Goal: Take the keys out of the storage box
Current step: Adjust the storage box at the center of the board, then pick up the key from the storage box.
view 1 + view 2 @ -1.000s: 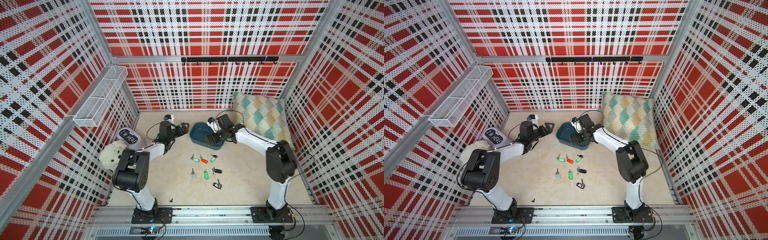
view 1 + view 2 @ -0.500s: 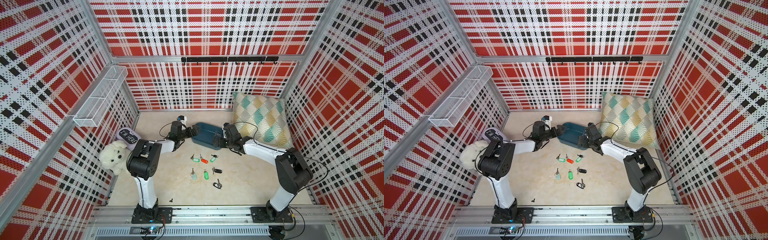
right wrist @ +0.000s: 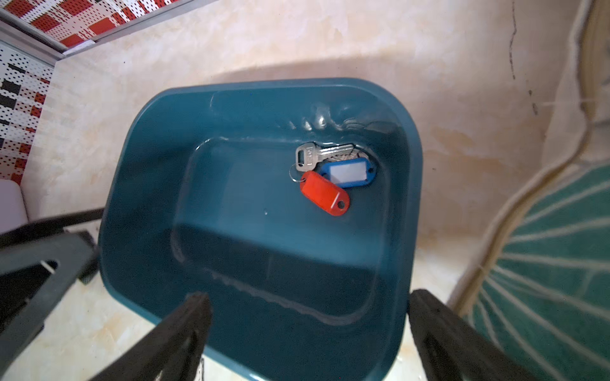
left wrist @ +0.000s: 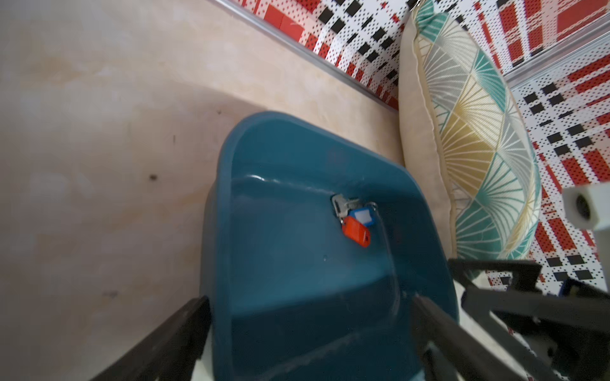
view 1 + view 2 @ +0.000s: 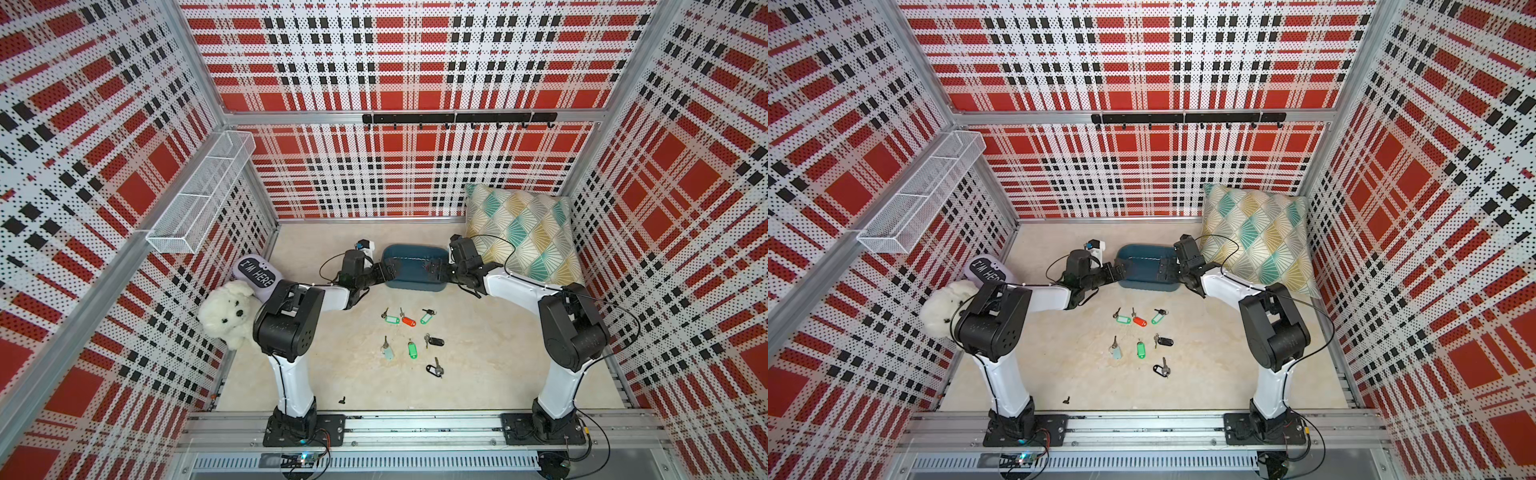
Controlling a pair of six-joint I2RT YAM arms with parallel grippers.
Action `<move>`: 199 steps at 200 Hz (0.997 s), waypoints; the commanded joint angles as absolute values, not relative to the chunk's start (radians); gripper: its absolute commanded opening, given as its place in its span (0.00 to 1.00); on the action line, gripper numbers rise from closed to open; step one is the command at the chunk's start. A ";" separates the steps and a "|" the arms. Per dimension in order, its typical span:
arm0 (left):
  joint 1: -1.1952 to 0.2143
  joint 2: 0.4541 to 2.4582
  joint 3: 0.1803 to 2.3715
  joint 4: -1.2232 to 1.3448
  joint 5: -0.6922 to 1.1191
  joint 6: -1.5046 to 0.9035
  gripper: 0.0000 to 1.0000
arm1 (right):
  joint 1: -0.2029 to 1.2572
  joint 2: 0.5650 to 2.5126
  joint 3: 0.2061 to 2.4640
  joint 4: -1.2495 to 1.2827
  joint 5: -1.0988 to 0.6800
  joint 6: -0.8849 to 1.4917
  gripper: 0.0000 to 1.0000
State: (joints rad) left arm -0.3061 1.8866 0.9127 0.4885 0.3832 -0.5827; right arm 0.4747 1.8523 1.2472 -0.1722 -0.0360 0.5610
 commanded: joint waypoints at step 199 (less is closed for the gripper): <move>-0.022 1.629 0.725 0.471 0.296 -0.529 0.99 | 0.516 2.332 1.930 -0.548 0.044 0.499 0.98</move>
State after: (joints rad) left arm -0.0536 1.5955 0.7025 0.4805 0.2985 -0.5488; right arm 0.5297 2.2753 1.8420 -0.4976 0.0544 0.4767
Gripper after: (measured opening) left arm 0.991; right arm 0.991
